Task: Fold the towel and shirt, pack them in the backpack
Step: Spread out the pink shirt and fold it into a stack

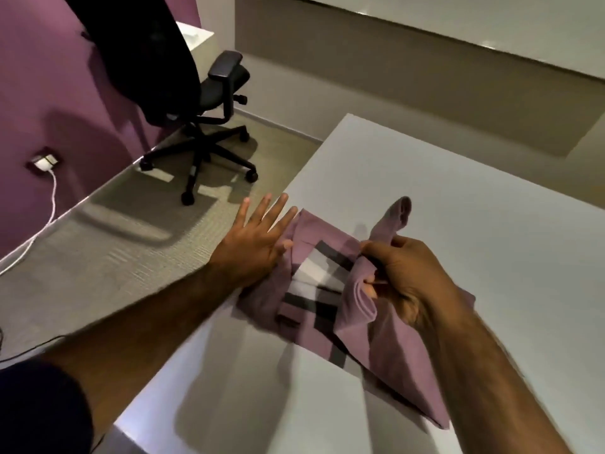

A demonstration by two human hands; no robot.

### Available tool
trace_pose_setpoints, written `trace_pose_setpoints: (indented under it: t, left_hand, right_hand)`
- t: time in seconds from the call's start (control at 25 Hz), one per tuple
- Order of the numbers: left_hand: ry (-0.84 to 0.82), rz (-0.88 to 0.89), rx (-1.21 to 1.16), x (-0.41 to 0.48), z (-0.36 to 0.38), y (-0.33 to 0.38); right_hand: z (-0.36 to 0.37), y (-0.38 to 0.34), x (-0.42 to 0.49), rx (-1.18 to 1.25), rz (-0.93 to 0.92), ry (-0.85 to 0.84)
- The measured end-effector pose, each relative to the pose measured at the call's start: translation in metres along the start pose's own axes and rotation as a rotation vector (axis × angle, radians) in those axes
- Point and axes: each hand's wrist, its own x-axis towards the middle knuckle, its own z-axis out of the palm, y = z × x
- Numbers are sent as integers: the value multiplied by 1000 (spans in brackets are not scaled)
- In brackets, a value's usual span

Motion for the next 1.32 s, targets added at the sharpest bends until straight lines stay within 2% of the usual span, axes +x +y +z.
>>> trace_pose_setpoints:
  t: [0.16,0.28,0.32,0.4,0.44,0.52,0.6,0.68,0.8,0.84,0.96,1.12,1.32]
  left_hand:
    - [34,29,-90,0,12,-36]
    - [111,-7,-66,-11,21,-64]
    - [140,-45,-73,-14,22,-72]
    - [167,-166,-168,-18,16,-75]
    - [153,-231,-234,-19,10,-67]
    - [91,-256,-279,-25,4,-29]
    - [49,-174,-272,-31,3,23]
    - [50,-178,-324,-33,8,49]
    - [-53,-256,-352,-31,15,43]
    - [-77,-261,-320,-31,16,40]
    - [-107,-229,-202,-31,10,33]
    - [22,-277,-153,-42,-7,33]
    - [-30,-380,-154,-51,-10,42]
  right_hand:
    - [100,12,23,-131,18,-51]
    - [127,30,45,-131,-132,82]
    - [126,37,54,-245,-225,162]
    - [120,57,76,-697,-421,309]
    - [118,68,85,-914,-498,326]
    - [120,92,101,-1261,-527,263]
    - [119,108,114,-1492,-468,187]
    - [111,108,117,-1523,-452,173]
    - [88,101,115,-1460,-452,353]
    - [82,103,114,-1486,-435,365]
    - [75,106,112,-1487,-441,297]
    - [72,84,109,-1442,-532,264]
    - [74,60,128,-1656,-733,-17]
